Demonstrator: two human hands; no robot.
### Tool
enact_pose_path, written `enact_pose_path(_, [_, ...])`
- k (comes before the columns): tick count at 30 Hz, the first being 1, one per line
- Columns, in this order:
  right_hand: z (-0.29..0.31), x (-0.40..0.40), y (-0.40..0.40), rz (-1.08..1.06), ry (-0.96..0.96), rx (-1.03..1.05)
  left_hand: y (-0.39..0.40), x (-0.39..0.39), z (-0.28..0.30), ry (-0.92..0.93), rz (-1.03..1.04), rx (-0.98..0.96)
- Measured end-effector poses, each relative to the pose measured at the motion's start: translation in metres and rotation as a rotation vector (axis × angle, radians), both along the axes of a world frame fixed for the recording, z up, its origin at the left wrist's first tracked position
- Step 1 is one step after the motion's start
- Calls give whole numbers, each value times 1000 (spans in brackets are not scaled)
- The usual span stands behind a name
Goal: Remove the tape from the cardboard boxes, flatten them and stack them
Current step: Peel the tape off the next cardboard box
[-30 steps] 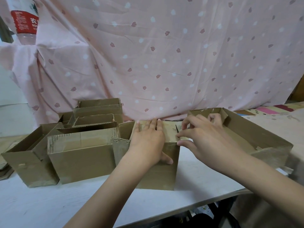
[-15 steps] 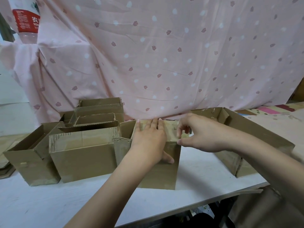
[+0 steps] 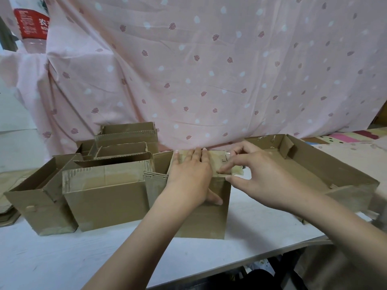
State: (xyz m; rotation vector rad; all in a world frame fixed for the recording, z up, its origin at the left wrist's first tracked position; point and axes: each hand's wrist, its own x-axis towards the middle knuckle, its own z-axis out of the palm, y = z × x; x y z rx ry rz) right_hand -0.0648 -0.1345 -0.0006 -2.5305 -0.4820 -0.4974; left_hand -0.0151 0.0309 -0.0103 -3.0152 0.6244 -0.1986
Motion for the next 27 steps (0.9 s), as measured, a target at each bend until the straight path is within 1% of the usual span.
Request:
enact_pose_path(3, [-8,1,-3,0,-112,78,0,1,0,-5,-4,-6])
enact_pose_path(5, [-12,1,-4,64,-127,156,1,2,0,0,-8,-8])
enact_pose_path(7, [-15,-1,-6,137,-128,186,3,3,1,9,-13,-10])
enact_pose_path(9, [-15,-3,-11,167,-54,185,5,6,1,16,-21,-11])
enact_pose_path(12, [-10,-7,-25,158,154,117,6,9,1,18,-43,-5])
enact_pose_path(14, [-11,-9,-30,141,173,147,7,9,0,5,-63,-2])
enact_pose_path(15, [-11,-9,-33,124,140,187,7,9,0,-2,-74,-5])
enact_pose_path(17, [-10,-6,-36,77,90,329,11,9,-1,-11,-99,-23])
enact_pose_path(19, [-11,1,-43,24,71,507,15,8,-2,-16,-131,-53])
enact_pose_path(21, [-12,7,-50,-40,58,638,17,5,-1,-15,-151,-86])
enact_pose_path(23, [-12,13,-50,-37,74,770,16,1,0,-38,-153,-120])
enact_pose_path(25, [-12,15,-46,-15,97,861,14,-3,0,-105,-149,-163])
enact_pose_path(27, [-10,17,-43,-1,106,889,13,-5,-1,-157,-146,-191])
